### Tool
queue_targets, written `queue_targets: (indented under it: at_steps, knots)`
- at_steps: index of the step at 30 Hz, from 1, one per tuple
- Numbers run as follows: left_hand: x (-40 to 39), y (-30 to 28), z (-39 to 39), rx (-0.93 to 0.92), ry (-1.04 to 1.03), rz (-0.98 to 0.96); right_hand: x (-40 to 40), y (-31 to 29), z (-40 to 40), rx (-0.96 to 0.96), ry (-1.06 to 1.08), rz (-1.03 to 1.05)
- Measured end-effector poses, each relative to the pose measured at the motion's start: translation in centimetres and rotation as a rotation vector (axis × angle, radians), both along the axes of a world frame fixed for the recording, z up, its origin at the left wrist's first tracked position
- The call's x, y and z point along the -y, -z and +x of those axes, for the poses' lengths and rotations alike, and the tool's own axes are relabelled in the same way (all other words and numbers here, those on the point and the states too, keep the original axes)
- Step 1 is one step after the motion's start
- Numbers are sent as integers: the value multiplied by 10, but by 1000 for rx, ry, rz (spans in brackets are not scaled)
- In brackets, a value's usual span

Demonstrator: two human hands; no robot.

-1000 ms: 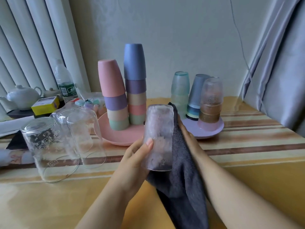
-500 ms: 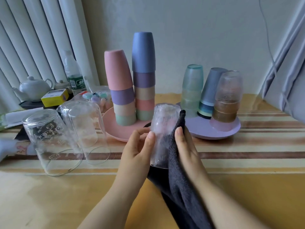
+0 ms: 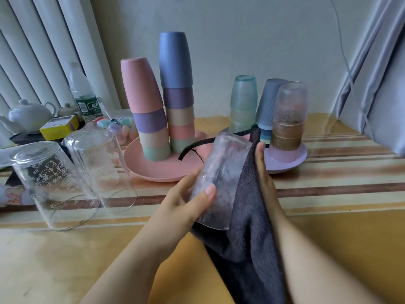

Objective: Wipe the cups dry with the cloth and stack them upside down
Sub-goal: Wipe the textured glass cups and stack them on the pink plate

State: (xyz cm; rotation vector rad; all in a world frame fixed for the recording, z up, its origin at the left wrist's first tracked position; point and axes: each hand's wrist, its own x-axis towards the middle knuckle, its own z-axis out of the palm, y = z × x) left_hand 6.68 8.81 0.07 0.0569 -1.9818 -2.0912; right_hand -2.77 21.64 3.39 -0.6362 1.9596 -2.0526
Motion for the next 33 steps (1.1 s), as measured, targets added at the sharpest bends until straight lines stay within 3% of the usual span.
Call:
queue_targets:
  at_steps: [4,8,10,14,17,19,23,30,33]
  knots:
    - [9,-1,1,-56,16,164,6,1,16,77,-214,11]
    - [20,-9,1,-154,26,179,23,12,30,28,-408,26]
    - [24,-10,0,-157,32,157,24,14,32,4,-408,23]
    - [20,-9,0,-103,-149,-87,22,14,30,-101,-298,-6]
    - [20,0,-5,-178,-366,-55,25,16,27,-154,-231,-32]
    - [19,1,-5,-184,-402,-97,27,20,25,-178,-196,-34]
    - [11,-1,-4,-156,-306,-217,33,25,30,-186,-194,-25]
    - [14,-4,3,-100,-106,-172,24,14,21,-143,-86,-36]
    - [6,-6,6,-24,28,-42,12,3,7,-33,-43,-50]
